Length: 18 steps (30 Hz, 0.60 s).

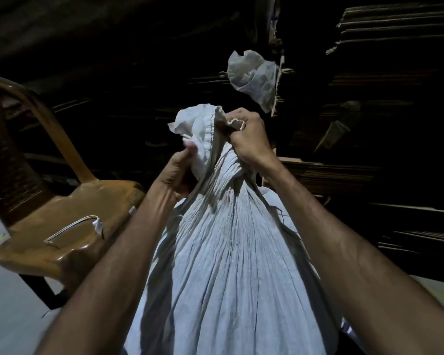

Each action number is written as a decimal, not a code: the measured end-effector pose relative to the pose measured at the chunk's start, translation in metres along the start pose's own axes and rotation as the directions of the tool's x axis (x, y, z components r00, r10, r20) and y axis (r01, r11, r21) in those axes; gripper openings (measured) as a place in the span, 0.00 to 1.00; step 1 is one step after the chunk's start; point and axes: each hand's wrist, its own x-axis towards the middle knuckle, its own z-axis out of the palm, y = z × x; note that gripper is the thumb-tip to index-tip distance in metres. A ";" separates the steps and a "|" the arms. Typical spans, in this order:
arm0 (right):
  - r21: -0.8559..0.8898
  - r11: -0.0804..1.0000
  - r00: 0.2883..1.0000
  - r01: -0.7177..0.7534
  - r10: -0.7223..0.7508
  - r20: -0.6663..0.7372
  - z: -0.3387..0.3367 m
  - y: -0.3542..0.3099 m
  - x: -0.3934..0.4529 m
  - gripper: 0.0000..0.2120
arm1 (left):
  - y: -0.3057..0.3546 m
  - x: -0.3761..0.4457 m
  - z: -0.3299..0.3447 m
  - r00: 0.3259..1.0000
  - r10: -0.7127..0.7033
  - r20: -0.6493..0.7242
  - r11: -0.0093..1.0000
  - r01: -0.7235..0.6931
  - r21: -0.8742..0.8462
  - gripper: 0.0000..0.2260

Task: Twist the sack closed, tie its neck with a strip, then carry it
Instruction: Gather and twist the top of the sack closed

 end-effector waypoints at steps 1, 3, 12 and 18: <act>0.014 1.000 1.000 0.001 -0.001 0.020 0.000 -0.001 0.001 0.16 | 0.001 -0.001 0.005 0.999 0.020 -0.043 0.997 -0.017 0.080 0.42; 0.077 0.997 0.999 0.005 -0.008 0.034 0.001 -0.006 0.005 0.13 | 0.002 0.000 0.015 0.992 0.080 -0.100 0.979 -0.059 0.196 0.22; -0.046 0.981 0.964 0.187 -0.192 -0.186 0.002 -0.016 -0.020 0.28 | -0.008 0.007 0.030 0.971 -0.032 -0.238 0.974 -0.023 -0.223 0.09; -0.127 0.932 0.925 -0.338 0.354 0.139 0.009 0.059 -0.117 0.48 | -0.009 0.007 0.030 0.991 -0.001 -0.136 0.949 -0.042 -0.313 0.14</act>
